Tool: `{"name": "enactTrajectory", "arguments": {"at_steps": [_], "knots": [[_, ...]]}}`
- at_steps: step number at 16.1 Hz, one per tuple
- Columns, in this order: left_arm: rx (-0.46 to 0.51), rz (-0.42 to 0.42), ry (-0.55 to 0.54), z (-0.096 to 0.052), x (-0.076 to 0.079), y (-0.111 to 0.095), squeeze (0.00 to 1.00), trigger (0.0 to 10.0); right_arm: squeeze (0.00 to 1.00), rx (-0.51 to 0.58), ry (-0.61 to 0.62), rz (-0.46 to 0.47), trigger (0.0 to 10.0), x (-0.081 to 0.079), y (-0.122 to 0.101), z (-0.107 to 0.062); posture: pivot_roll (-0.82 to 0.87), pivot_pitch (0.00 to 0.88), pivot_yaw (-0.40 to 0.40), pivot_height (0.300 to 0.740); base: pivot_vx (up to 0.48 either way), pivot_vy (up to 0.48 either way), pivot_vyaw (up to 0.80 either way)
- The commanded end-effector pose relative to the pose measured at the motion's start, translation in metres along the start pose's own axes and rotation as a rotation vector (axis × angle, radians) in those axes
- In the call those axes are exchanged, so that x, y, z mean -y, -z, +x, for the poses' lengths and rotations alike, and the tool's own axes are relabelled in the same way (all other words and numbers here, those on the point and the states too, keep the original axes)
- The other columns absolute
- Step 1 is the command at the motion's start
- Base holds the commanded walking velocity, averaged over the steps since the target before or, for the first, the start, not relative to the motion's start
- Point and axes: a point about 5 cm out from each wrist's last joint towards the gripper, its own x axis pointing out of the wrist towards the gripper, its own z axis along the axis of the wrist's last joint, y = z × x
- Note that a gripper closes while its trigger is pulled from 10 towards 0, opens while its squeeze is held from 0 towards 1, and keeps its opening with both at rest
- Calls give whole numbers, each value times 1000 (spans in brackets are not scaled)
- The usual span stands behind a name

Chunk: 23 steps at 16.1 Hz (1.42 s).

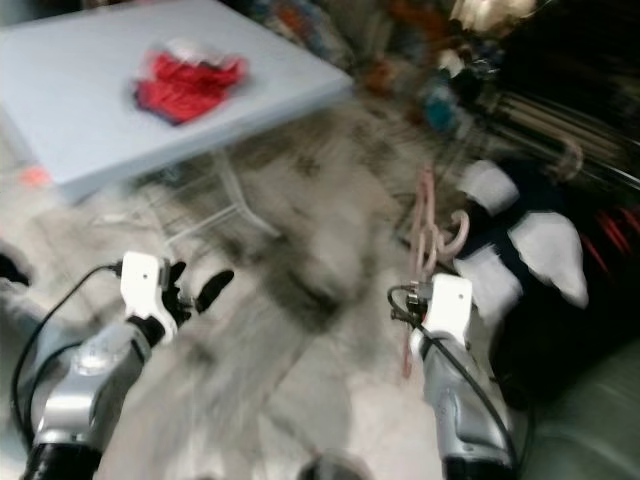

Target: Hang hanger

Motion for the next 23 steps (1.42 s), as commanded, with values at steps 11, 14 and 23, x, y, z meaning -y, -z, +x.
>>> {"name": "enactTrajectory", "arguments": {"at_steps": [11, 14, 23], "knots": [[16, 26, 22, -7, -4, -3, 0, 10000, 0, -12, -8, 46, 10000, -7, 3, 1, 38, 26, -37, 740, 146, 287, -557], [-5, 32, 30, -7, -4, 0, 0, 10000, 0, 8, 1, 44, 10000, -6, -2, 2, 38, 26, -36, 740, 276, 394, -713], [-9, 48, 60, -6, 2, 0, 0, 10000, 0, -13, -31, 34, 10000, -11, -1, 6, 45, 21, -39, 740, 348, 330, -204]]}}
